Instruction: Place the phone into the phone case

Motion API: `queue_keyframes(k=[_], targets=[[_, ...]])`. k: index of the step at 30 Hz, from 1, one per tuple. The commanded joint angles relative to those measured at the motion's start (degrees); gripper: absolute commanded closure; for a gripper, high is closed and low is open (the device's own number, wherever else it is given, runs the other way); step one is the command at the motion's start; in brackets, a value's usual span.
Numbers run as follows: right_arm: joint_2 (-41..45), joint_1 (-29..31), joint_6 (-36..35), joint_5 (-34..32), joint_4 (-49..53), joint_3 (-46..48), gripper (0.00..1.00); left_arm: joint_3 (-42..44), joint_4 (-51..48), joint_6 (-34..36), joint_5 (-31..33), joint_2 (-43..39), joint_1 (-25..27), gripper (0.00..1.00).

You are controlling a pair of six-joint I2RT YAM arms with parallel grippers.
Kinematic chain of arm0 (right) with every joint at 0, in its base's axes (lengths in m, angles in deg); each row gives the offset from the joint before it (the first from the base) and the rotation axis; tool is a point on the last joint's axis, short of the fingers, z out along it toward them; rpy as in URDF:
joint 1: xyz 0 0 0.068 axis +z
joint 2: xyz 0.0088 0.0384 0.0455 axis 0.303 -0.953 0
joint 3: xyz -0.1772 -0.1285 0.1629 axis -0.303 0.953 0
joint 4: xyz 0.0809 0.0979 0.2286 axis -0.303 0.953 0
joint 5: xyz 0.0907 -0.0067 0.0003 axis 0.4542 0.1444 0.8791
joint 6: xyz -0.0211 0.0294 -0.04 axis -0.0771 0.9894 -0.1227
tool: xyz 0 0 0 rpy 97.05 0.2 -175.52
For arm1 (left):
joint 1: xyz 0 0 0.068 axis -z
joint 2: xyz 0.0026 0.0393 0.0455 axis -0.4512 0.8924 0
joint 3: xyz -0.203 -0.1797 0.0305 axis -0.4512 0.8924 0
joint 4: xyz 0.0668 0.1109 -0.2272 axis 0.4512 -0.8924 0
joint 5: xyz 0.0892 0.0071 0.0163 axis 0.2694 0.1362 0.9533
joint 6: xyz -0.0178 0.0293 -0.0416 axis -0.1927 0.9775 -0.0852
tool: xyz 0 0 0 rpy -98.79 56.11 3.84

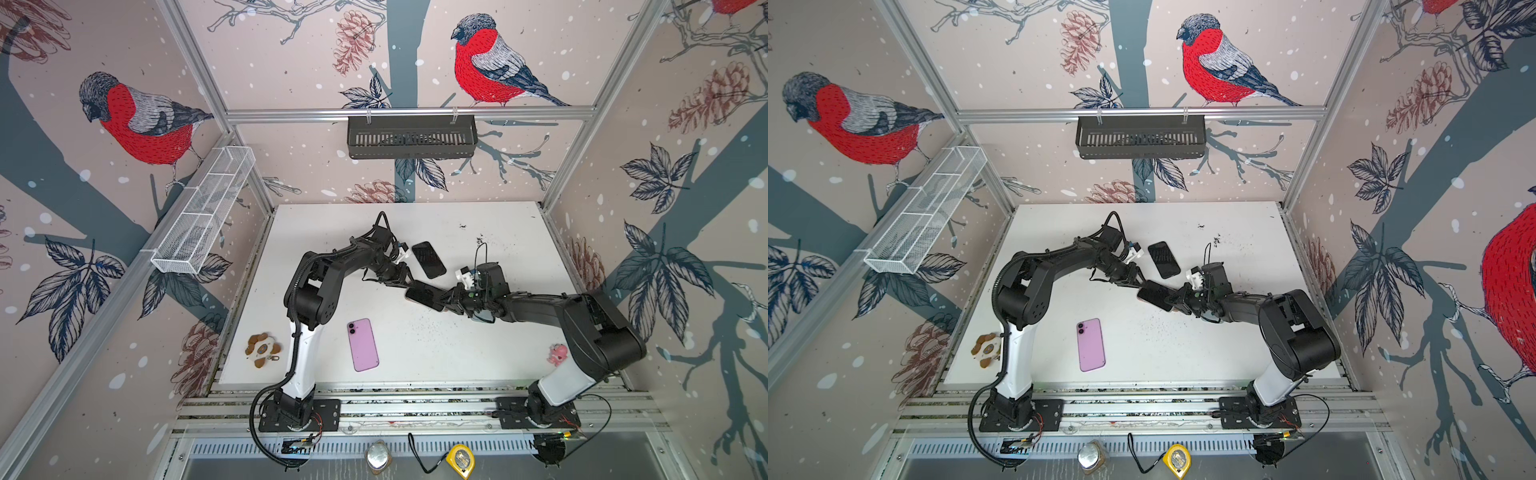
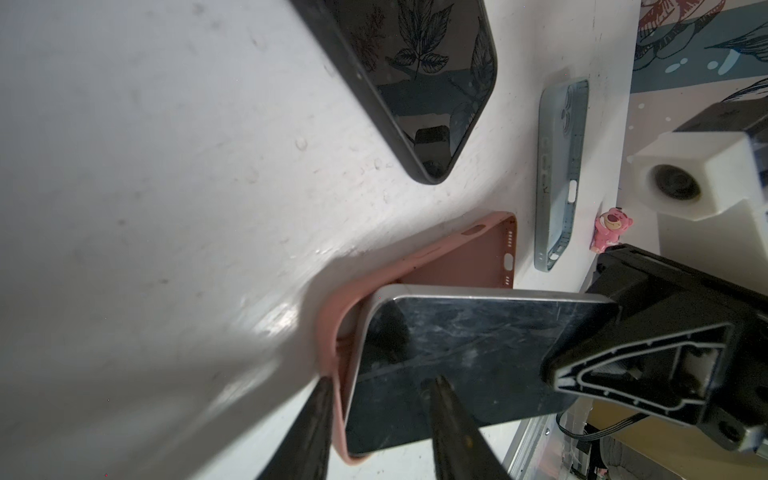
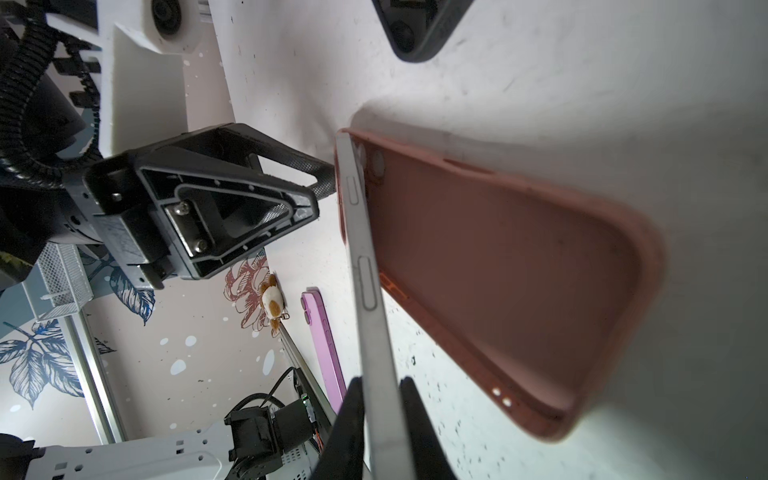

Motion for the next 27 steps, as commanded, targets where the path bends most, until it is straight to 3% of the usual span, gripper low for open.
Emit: queue_keyframes(k=[1, 11, 27], targets=[[-2.1, 0.0, 1.6, -0.2, 0.8, -0.3, 0.82, -0.2, -0.3, 0.9, -2.2, -0.2, 0.4, 0.60], [-7.4, -0.2, 1.0, 2.8, 0.3, -3.6, 0.80, -0.5, -0.5, 1.1, -2.3, -0.1, 1.0, 0.60], [-0.4, -4.6, -5.8, 1.2, 10.1, -1.5, 0.80, -0.8, -1.2, 1.3, 1.0, -1.1, 0.3, 0.61]])
